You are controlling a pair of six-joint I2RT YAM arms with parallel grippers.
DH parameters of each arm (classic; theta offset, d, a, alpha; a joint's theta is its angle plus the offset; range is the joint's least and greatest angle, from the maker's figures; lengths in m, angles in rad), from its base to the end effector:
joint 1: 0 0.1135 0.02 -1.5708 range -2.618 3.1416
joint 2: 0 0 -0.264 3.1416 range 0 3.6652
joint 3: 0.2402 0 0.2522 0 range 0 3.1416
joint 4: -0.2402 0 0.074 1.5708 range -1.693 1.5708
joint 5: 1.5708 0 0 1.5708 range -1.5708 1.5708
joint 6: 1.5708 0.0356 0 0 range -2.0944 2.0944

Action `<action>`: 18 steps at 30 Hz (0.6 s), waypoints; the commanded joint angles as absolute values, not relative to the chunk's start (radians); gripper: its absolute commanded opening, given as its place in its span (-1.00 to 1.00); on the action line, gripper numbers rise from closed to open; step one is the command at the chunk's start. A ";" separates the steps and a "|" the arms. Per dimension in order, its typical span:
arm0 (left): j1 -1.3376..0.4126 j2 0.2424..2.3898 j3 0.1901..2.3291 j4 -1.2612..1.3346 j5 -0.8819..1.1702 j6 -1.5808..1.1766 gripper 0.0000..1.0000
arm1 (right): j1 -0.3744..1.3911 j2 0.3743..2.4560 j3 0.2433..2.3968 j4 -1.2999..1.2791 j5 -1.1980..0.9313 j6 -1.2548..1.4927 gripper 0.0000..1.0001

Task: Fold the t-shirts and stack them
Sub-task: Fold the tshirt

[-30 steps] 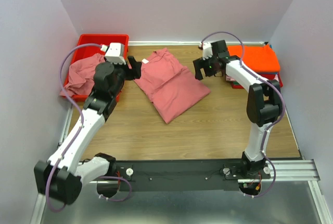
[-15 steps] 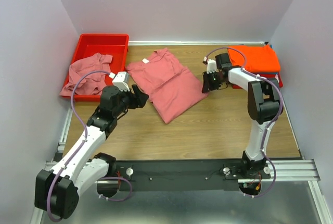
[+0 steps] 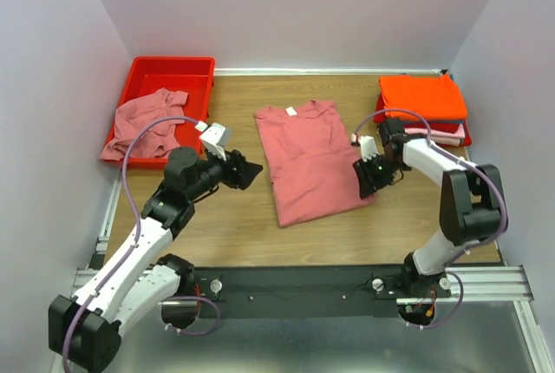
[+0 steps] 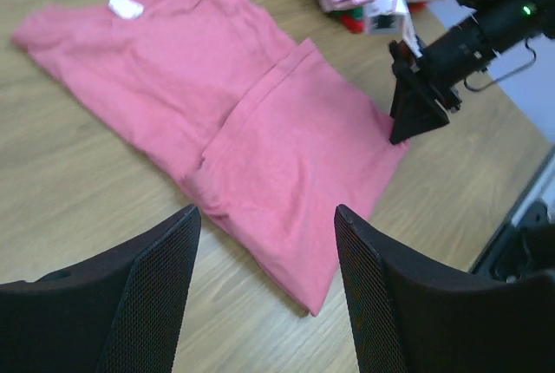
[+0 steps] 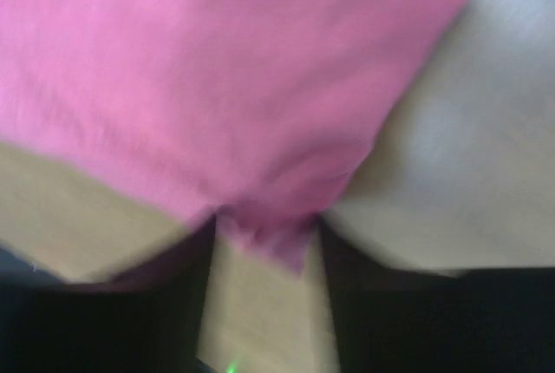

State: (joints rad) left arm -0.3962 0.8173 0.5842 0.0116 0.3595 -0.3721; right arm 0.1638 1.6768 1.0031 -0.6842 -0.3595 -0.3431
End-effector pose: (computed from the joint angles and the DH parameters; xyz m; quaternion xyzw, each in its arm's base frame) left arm 0.1762 -0.0873 0.2842 0.1209 0.7669 -0.3598 0.5174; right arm 0.2934 0.0612 0.1652 -0.2637 0.9423 0.1677 0.1200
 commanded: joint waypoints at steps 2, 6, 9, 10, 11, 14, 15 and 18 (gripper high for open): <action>-0.593 0.805 0.689 0.071 0.402 -0.111 0.43 | 0.160 1.493 0.979 -0.945 -0.324 -0.615 0.56; -0.822 0.859 0.690 0.071 0.302 0.157 0.43 | 0.146 1.327 1.022 -0.962 -0.385 -0.766 0.90; -0.961 0.894 0.657 0.043 0.247 0.285 0.41 | 0.135 1.253 0.987 -0.960 -0.547 -0.979 0.99; -0.991 0.902 0.644 0.035 0.214 0.320 0.40 | 0.130 1.223 0.957 -0.957 -0.595 -1.058 0.99; -1.021 0.911 0.621 0.025 0.181 0.404 0.40 | 0.123 1.177 0.915 -0.954 -0.677 -1.143 1.00; -1.106 0.971 0.598 -0.029 0.036 0.507 0.40 | 0.120 1.146 0.773 -0.869 -0.748 -1.313 0.99; -1.115 0.991 0.595 -0.037 0.014 0.556 0.41 | 0.121 1.172 0.764 -0.845 -0.755 -1.319 0.99; -1.144 1.052 0.566 -0.006 -0.038 0.627 0.42 | 0.121 1.254 0.788 -0.818 -0.772 -1.328 0.99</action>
State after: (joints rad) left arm -1.1233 1.0096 0.5968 0.0071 0.1081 0.4427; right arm 0.1253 1.1709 0.7837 -0.8845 -0.6624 -1.1790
